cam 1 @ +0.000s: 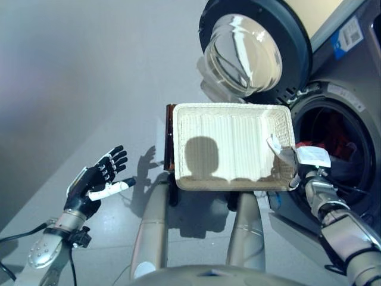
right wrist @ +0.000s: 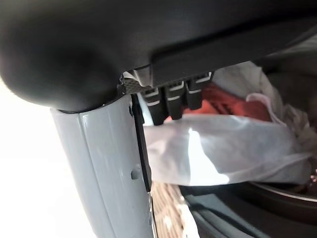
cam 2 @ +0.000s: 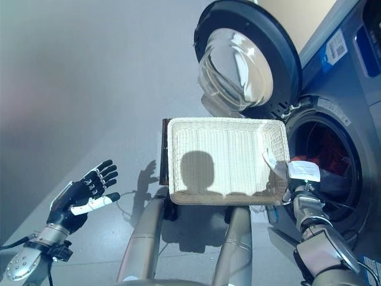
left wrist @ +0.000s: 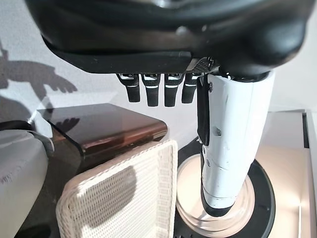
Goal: Pick up the clothes and place them into the washing machine
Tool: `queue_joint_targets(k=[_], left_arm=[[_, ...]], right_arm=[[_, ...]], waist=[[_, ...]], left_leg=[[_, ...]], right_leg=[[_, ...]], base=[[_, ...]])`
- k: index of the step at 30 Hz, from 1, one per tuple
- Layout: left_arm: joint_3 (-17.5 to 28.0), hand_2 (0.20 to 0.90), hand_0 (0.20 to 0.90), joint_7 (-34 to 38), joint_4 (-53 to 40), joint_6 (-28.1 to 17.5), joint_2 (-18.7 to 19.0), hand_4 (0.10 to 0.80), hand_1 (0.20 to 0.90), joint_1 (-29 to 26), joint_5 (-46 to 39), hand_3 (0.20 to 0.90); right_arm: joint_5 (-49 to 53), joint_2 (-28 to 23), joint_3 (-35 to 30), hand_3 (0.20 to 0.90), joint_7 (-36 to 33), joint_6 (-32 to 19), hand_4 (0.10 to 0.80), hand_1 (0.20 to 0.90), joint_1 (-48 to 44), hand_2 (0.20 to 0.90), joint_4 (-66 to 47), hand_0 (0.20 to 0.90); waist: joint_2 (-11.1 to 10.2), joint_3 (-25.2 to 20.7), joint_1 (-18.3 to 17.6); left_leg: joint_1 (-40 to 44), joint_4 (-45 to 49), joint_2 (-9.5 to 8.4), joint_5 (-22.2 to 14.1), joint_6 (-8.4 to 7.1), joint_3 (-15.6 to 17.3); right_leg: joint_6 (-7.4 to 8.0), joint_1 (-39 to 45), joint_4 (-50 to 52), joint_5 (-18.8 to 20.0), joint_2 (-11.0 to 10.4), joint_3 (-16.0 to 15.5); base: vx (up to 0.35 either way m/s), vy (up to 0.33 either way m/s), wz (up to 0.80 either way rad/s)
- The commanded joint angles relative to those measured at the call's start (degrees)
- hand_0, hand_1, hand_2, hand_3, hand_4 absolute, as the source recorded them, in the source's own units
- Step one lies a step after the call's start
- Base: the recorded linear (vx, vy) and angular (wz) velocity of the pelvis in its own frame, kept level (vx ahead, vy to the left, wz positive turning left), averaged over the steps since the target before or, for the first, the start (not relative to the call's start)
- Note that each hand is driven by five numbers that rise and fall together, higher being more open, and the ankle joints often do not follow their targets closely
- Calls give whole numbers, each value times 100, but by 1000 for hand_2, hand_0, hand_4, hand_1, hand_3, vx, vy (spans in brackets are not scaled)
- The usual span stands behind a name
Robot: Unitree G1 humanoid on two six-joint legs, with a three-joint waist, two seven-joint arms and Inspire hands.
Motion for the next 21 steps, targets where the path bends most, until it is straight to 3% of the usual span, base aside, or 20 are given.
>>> queue_joint_targets(k=[1,11,12,13,14,21], left_arm=[[604,900,900,41,-632,-389,-25,800,900,155,52,900],[668,900,900,110,-563,-364,-158,800,900,157,150,900],[673,900,900,107,-554,-366,-167,800,900,152,161,900],[683,900,900,106,-551,-361,-179,800,900,145,169,900],[685,900,900,106,-552,-361,-180,800,900,148,169,900],[849,900,900,148,-510,-360,-254,800,900,134,209,900]], right_arm=[[-222,-395,138,900,-260,423,800,900,-154,900,59,900],[-672,-419,294,900,-110,493,800,900,-79,900,-364,900],[-682,-392,300,639,-117,506,614,639,-79,639,-370,639],[-707,-368,326,477,-113,518,498,477,-62,477,-369,477],[-707,-366,327,200,-113,519,300,200,-63,200,-368,200],[-935,-340,428,200,24,604,300,200,-27,200,-353,200]], waist=[[137,-145,51],[123,-168,-2],[120,-179,-5],[116,-183,-5],[114,-185,-6],[113,-225,-33]], left_leg=[[41,-1096,244,700,-443,-315],[-76,-1060,259,722,-444,-332],[-70,-1066,256,718,-441,-329],[-67,-1058,250,714,-439,-324],[-68,-1056,250,713,-439,-322],[-102,-1057,256,703,-441,-299]], right_leg=[[-88,-57,-304,170,-129,199],[-95,-182,-215,152,-118,220],[-97,-184,-217,153,-117,222],[-96,-192,-201,152,-118,219],[-95,-195,-199,151,-118,221],[-105,-256,-169,160,-117,249]], base=[[-6,-8,4],[2,-5,1],[16,-4,8],[9,2,4],[0,0,0],[0,0,0]])
